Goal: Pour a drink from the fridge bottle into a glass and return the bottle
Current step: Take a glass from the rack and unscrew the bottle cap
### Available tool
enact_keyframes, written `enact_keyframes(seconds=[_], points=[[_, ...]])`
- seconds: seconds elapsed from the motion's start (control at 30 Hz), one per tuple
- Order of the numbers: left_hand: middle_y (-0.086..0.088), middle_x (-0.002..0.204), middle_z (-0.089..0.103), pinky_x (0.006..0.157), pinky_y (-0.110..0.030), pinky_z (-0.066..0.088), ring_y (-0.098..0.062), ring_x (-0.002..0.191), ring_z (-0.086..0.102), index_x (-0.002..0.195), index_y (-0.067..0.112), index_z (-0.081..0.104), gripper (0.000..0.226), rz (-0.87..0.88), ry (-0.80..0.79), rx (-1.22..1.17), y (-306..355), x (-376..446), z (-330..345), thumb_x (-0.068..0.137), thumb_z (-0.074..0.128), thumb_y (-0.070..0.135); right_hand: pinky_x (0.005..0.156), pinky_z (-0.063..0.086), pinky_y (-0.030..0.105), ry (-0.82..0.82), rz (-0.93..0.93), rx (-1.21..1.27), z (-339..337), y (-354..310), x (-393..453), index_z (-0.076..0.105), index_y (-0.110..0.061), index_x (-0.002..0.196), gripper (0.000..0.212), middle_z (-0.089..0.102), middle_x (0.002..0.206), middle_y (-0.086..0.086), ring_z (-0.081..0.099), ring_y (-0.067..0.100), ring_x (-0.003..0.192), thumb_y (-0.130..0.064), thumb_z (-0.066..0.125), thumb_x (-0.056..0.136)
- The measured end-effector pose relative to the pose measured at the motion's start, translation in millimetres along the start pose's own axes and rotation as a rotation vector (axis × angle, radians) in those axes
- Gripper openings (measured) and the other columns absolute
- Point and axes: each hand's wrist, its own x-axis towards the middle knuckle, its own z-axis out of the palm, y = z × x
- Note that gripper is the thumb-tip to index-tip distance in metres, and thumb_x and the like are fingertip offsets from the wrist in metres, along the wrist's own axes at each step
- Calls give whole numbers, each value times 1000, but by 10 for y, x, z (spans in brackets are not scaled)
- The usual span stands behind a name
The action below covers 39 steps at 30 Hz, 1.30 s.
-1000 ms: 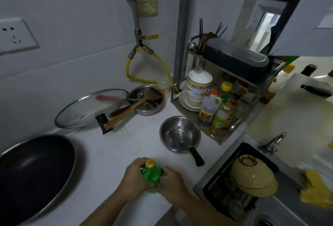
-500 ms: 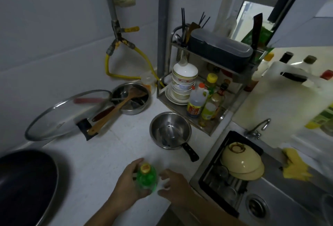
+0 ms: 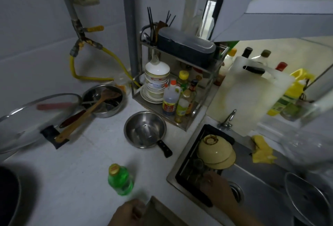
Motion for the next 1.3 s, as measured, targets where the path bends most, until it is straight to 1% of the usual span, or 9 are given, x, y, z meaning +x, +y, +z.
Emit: enact_keyframes(seconds=[0.07,0.13,0.33,0.4,0.5,0.7,1.0,1.17,1.3], points=[[10,72,70,78,-14,50,6,72,60,74,65,61,31,91,58,17,161,46,99,44,54,60,65,47,28,65,18,14,-48,153,53,51,-27,83,16,59,82,-4,58,14,72,-31,61,95],[6,79,72,85,-23,52,-1,79,66,79,41,71,28,140,126,-12,251,83,184,55,61,51,59,41,25,71,44,21,-36,278,127,51,-23,86,22,58,82,-1,57,14,71,-41,62,92],[10,99,68,86,-17,48,1,90,64,101,57,58,39,150,66,278,520,192,399,68,62,35,80,48,37,-111,28,-155,111,455,378,43,-16,127,59,49,121,6,53,28,109,-48,60,80],[8,124,58,93,-20,43,-9,114,57,131,41,46,56,210,88,433,657,230,493,77,59,35,81,48,36,-123,26,-187,137,447,408,38,-15,136,71,48,128,7,53,30,113,-51,62,79],[1,140,45,98,-33,44,-20,126,46,147,28,30,68,260,117,655,795,349,605,84,55,25,88,50,35,-92,26,-171,196,455,448,38,-12,140,75,53,133,9,57,29,115,-50,67,81],[-8,153,32,107,-40,41,-27,137,36,152,21,22,71,143,12,768,752,454,646,89,53,28,99,48,37,-70,70,-92,326,443,524,40,-9,143,79,55,136,11,56,27,120,-57,64,84],[-3,152,39,107,-35,42,-20,137,40,151,24,30,66,198,107,629,576,442,604,91,52,41,68,45,30,-23,-26,-164,259,401,449,48,-16,101,23,60,105,7,60,21,91,-34,61,92],[3,146,47,103,-34,46,-16,131,47,147,32,36,67,214,144,555,521,441,617,85,51,53,73,52,39,20,-2,-12,105,400,354,52,-16,91,19,60,91,4,61,23,84,-30,65,88],[6,142,52,101,-28,43,-13,130,49,134,31,52,54,127,231,528,535,394,650,85,54,53,55,37,24,80,55,114,-47,317,212,48,-18,82,27,53,75,-5,49,8,66,-36,67,88]])
